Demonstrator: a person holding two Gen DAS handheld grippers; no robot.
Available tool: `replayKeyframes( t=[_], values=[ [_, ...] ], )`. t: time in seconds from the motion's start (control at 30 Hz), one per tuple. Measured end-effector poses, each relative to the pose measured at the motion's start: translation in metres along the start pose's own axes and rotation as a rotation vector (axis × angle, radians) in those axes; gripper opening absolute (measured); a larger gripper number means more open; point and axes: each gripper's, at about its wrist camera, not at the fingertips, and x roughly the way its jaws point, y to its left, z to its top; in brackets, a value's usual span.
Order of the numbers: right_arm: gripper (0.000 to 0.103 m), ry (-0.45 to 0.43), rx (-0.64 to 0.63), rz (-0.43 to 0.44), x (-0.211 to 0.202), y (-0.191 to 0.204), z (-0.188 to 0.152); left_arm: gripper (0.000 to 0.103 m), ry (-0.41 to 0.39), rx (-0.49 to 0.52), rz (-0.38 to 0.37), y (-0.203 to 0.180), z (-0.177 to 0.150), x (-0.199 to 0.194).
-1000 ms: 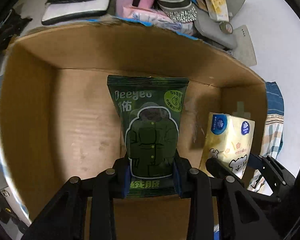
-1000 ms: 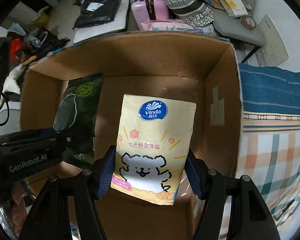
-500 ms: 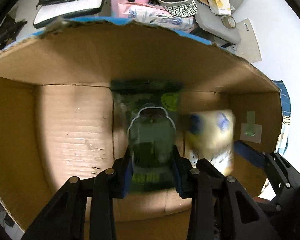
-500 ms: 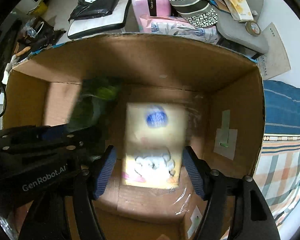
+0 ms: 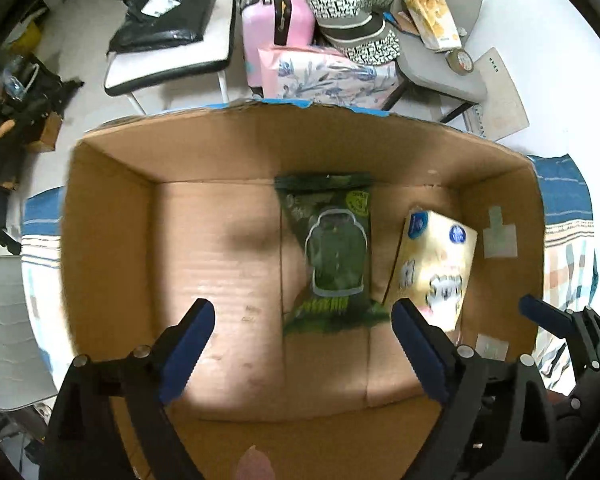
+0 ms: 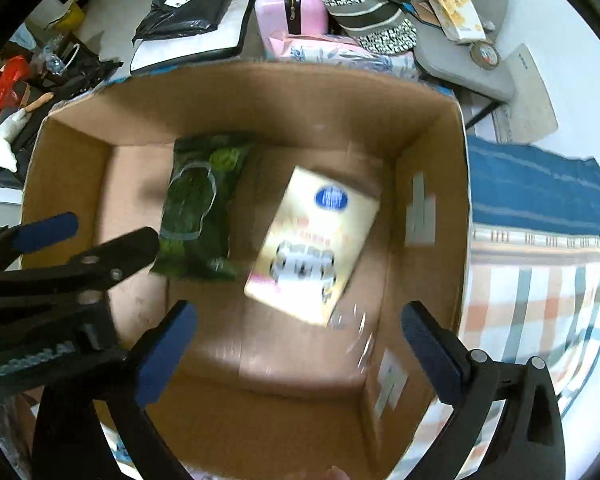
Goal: Organize soft objects
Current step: 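Carry both packs into the box and open both tools to release them, then grasp the orange snack bag with the left tool while the right grasps the red snack bag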
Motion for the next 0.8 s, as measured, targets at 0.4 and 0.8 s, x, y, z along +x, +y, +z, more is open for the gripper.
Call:
replayKeyframes(
  t=[0.4, 0.8],
  values=[
    [0.103, -0.097, 0.054, -0.025, -0.049, 0.015, -0.087, 0.092, -0.159, 0.005, 0.099, 0.003, -0.065, -0.053],
    [0.103, -0.258, 0.022, -0.011, -0.137, 0.026, -0.173, 0.092, -0.313, -0.010, 0.145, -0.005, -0.154, -0.139]
  ],
)
